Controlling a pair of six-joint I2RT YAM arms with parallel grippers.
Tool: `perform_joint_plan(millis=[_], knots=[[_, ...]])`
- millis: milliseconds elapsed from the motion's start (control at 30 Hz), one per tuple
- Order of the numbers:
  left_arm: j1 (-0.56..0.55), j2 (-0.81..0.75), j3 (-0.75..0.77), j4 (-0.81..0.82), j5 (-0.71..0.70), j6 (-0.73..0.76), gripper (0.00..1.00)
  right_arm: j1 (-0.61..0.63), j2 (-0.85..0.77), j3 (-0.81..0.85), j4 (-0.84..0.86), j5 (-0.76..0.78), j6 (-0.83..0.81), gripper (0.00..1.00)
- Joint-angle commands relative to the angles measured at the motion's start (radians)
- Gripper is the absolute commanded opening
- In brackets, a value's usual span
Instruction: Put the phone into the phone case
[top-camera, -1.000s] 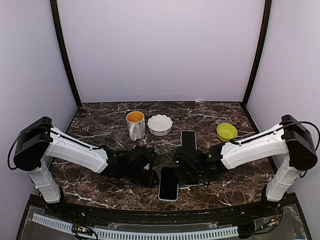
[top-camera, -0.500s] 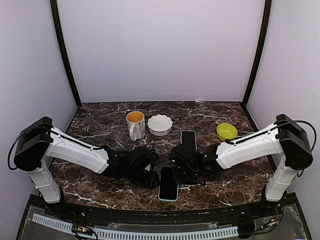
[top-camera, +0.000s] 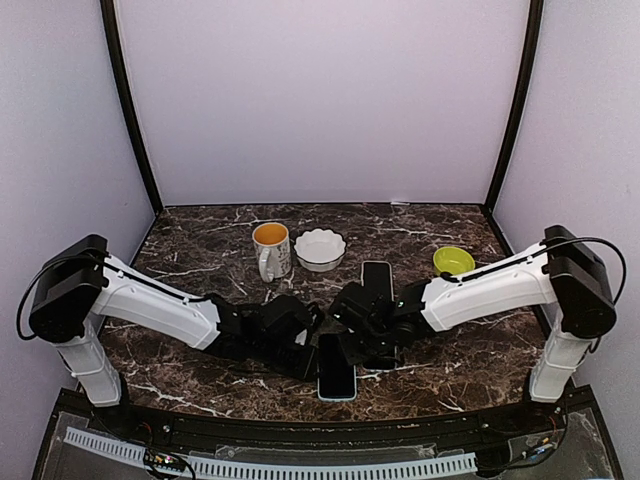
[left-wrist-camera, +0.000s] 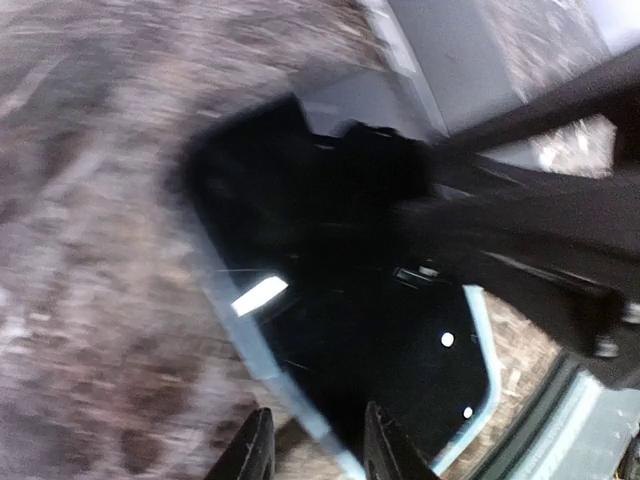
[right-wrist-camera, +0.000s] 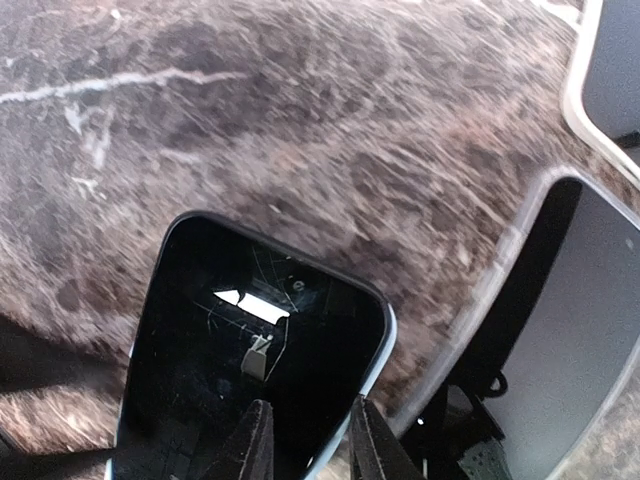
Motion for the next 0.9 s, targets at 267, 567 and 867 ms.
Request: perform_joint_plan(millis=[267,567,867], knots=[[-0.028,-0.17,-0.091,0.016,-0.056,0.047,0.34,0.008,-0.093,-0.068,-0.02,0.014,0.048,0.39],[-0.028,-0.243,-0.135,-0.058,-0.168,0.082,0.35,0.066,-0.078,-0.094,-0.004,0.012,0.126,0.42],[-0.03,-0.128,-0.132,-0.059,-0.112,0.084,0.34,0.081,-0.012,-0.075,0.027,-0.045,0.127,0.46]])
